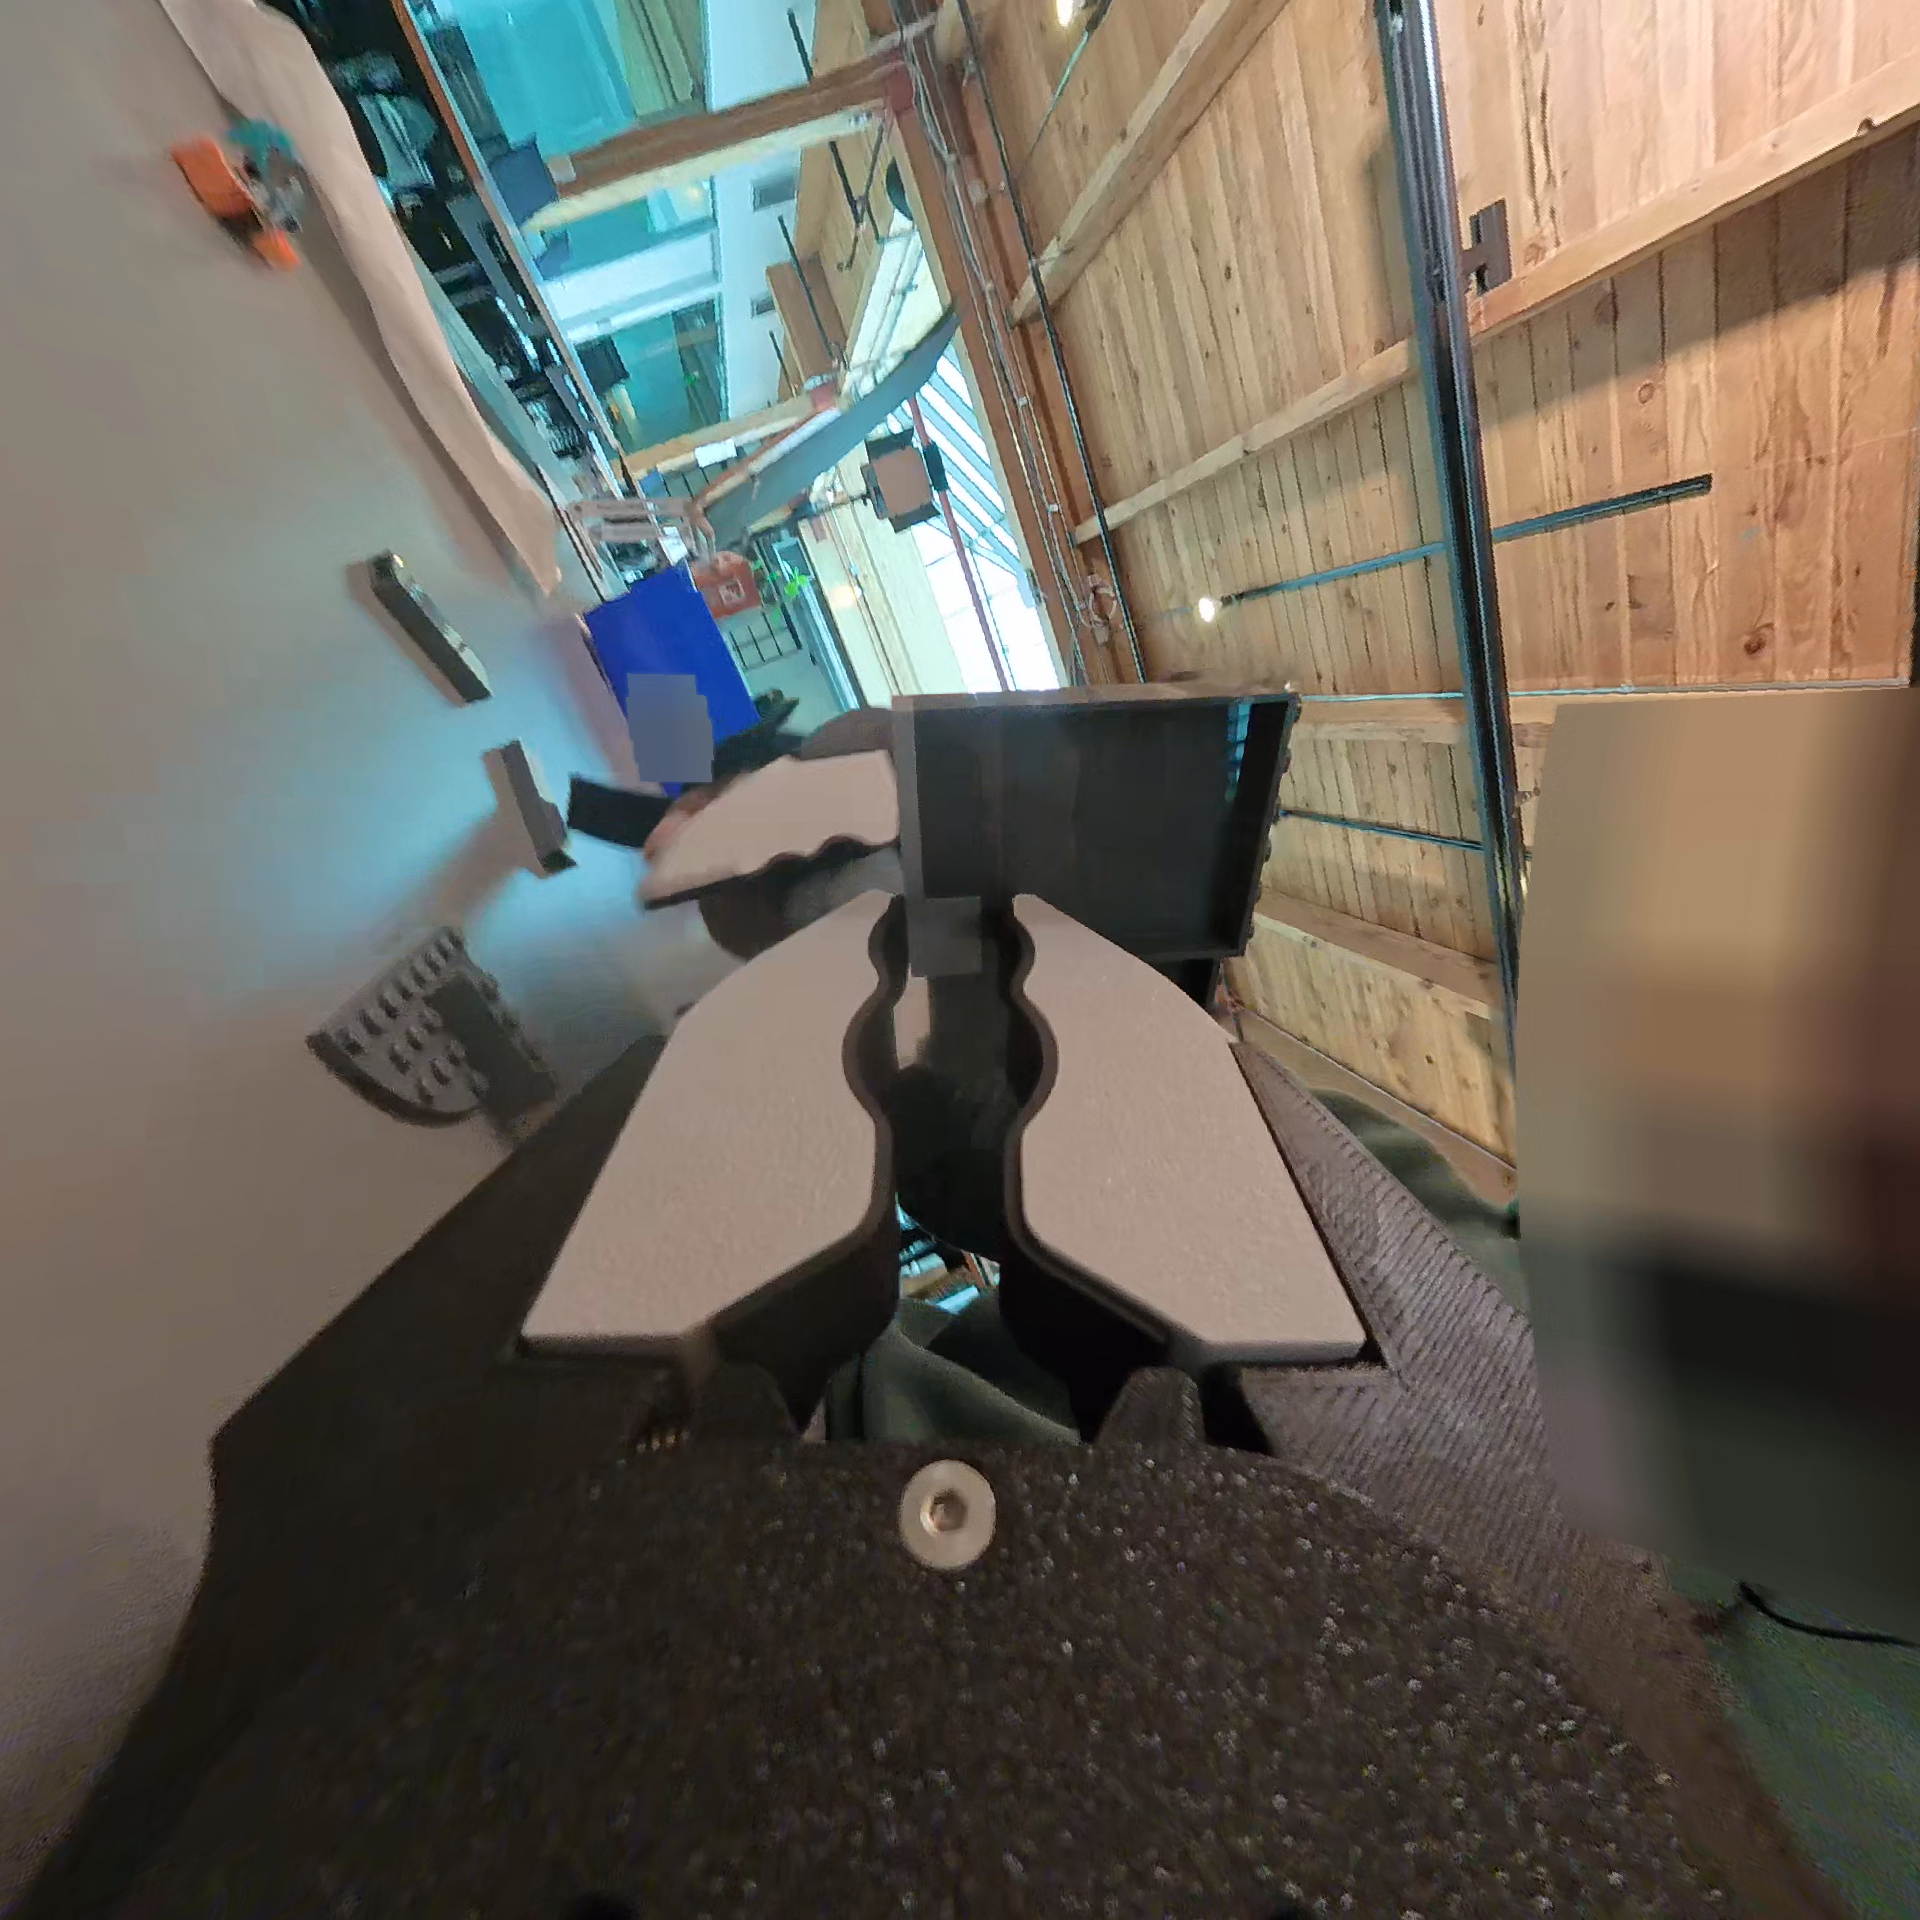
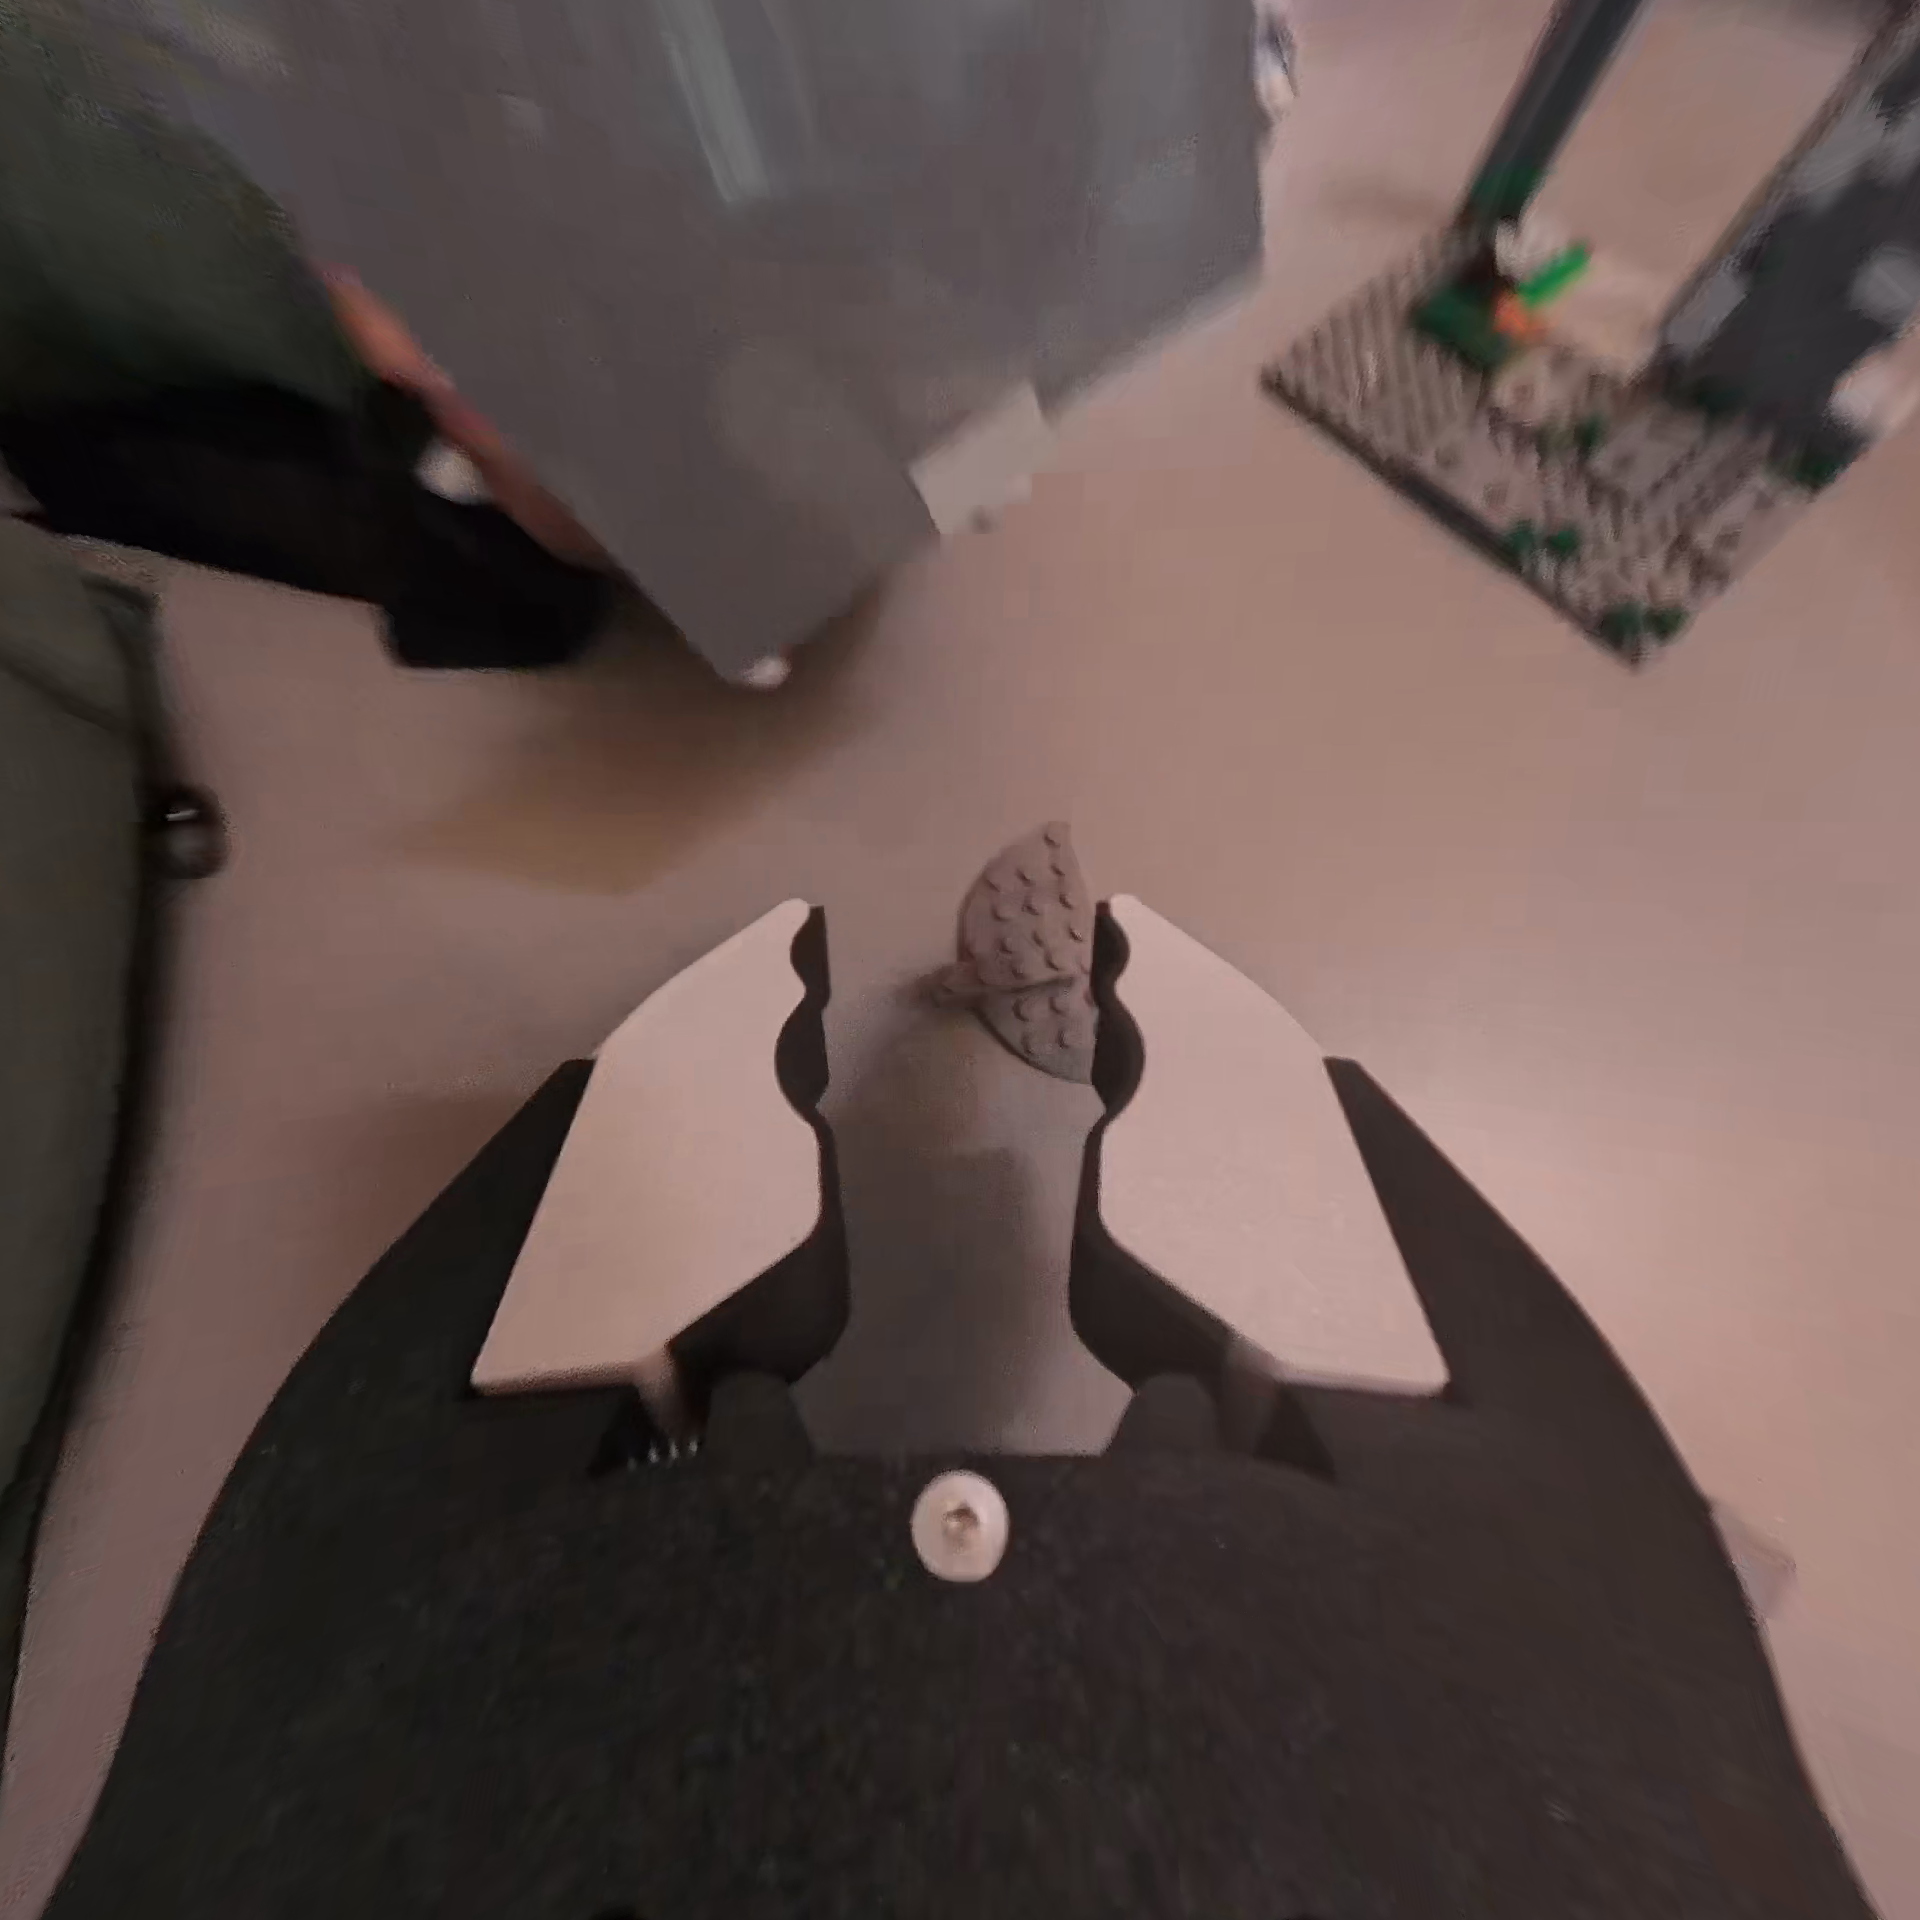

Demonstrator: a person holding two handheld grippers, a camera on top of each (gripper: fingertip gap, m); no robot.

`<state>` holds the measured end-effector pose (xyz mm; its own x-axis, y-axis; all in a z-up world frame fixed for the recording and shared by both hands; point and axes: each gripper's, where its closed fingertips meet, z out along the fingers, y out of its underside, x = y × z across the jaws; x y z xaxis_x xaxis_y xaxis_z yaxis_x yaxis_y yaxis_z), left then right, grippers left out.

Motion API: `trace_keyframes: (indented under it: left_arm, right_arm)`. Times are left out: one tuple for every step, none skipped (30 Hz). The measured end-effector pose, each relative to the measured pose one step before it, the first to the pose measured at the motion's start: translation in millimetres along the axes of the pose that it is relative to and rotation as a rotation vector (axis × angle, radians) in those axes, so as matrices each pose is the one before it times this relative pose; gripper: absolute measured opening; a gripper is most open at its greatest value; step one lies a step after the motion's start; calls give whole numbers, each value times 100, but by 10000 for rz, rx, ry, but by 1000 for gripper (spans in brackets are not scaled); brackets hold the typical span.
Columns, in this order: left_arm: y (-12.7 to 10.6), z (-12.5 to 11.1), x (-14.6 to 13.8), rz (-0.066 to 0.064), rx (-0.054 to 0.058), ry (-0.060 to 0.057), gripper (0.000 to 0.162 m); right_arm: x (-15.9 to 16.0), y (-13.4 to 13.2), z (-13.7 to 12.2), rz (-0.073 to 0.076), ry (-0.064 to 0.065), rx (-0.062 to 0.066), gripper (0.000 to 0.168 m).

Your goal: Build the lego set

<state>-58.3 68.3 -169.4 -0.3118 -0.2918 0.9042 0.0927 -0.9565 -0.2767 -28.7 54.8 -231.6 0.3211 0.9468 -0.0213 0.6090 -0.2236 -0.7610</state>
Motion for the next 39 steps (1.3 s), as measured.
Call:
trace_keyframes:
  left_arm:
    - [375,259,78,-103,-279,102,16]
    - [407,312,124,-64,-326,106,16]
    - [456,381,155,-44,-396,109,16]
    - [558,424,161,-29,-516,103,16]
    - [610,458,169,6,-596,79,16]
    - [617,493,189,46,-623,65,16]
    - [575,471,186,64,-622,62,16]
    - [487,466,108,38,-568,32,16]
    - [364,411,-18,-16,-495,-10,16]
    - [279,354,-139,-63,-437,-63,16]
    - [227,302,-167,-61,-410,-51,16]
    - [258,261,-17,0,-413,39,16]
    - [320,243,41,43,-438,50,16]
    - [343,237,-12,49,-441,-18,16]
    - [263,193,-58,41,-361,-62,16]
    - [106,134,-61,15,-244,-56,16]
    - [56,35,-123,3,-188,-73,16]
    - [117,-47,-108,42,-177,-45,16]
    - [62,-148,-156,25,-66,-61,16]
    - [-189,-261,-109,-9,136,-28,16]
    - [-466,-457,-177,63,320,-119,16]
    - [-651,-633,-259,202,409,-240,24]
    - [-587,-731,-266,242,328,-287,29]
    - [-452,-751,-106,399,231,-233,25]
    - [-304,-609,118,457,180,-128,21]
    - [-177,-473,73,352,102,-146,20]
    - [-74,-408,-358,305,18,-394,23]
    - [-119,-399,-476,443,49,-474,26]
    - [-221,-356,-195,486,142,-285,27]
    - [-238,-303,40,410,131,-119,28]
    - [-338,-332,-50,441,169,-170,28]
    - [-489,-337,-38,470,278,-154,30]
    - [-615,-364,68,388,355,-39,32]
    - [-564,-348,190,266,319,90,36]
    - [-361,-335,75,205,174,16,37]
    - [-246,-296,-91,219,108,-141,37]
    - [-3,-135,8,256,-54,-178,37]
    - [309,95,278,359,-259,-86,38]
    - [503,279,221,448,-411,-165,38]
  right_arm:
    - [-397,-861,-1025,-455,-297,528,48]
    - [-419,-1029,-1070,-539,-335,564,48]
    - [-250,-1091,-1065,-535,-253,528,48]
    - [161,-956,-966,-486,-49,349,48]
    - [-59,-896,-847,-538,-266,280,47]
    - [-20,-900,-683,-427,-277,284,43]
    - [318,-819,-452,-270,-130,212,43]
    - [94,-635,-216,-235,-326,101,43]
    - [-52,-554,-13,-178,-400,43,44]
    - [-93,-478,136,-193,-371,-1,46]
    - [-416,-413,262,-186,-527,-9,47]
    - [-430,-249,376,-82,-516,-64,51]
    - [-309,15,455,-96,-402,-166,53]
    - [-318,185,466,-98,-370,-158,53]
    - [-398,280,442,-19,-391,-122,47]
    - [-515,254,360,66,-443,-11,34]
    - [-484,108,288,152,-399,148,21]
    - [-184,53,158,237,-143,231,19]
    - [-8,180,-4,267,4,184,18]
    - [97,139,-176,315,99,254,15]
    - [166,-65,-330,306,168,454,10]
    - [226,-170,-432,329,215,568,7]
    - [533,75,-452,316,420,421,7]
    - [550,404,-362,297,443,202,7]
    - [431,684,-219,187,397,-4,7]
    - [258,613,-99,136,302,35,7]
    - [311,309,-84,187,295,216,7]
    - [352,93,-121,229,254,307,7]
    - [451,-26,-171,203,272,329,7]
    - [584,-127,-183,158,312,336,7]
    - [356,-115,-141,193,120,261,7]
    - [233,-135,-64,227,31,215,7]
    - [216,-175,8,111,74,220,7]
    - [90,-101,62,29,22,149,7]
    - [45,-4,55,28,-24,58,7]
    - [100,6,6,71,8,56,7]
    - [296,26,-34,53,155,44,7]
    - [393,47,-38,-1,240,18,7]
    - [351,40,-40,-16,213,28,7]
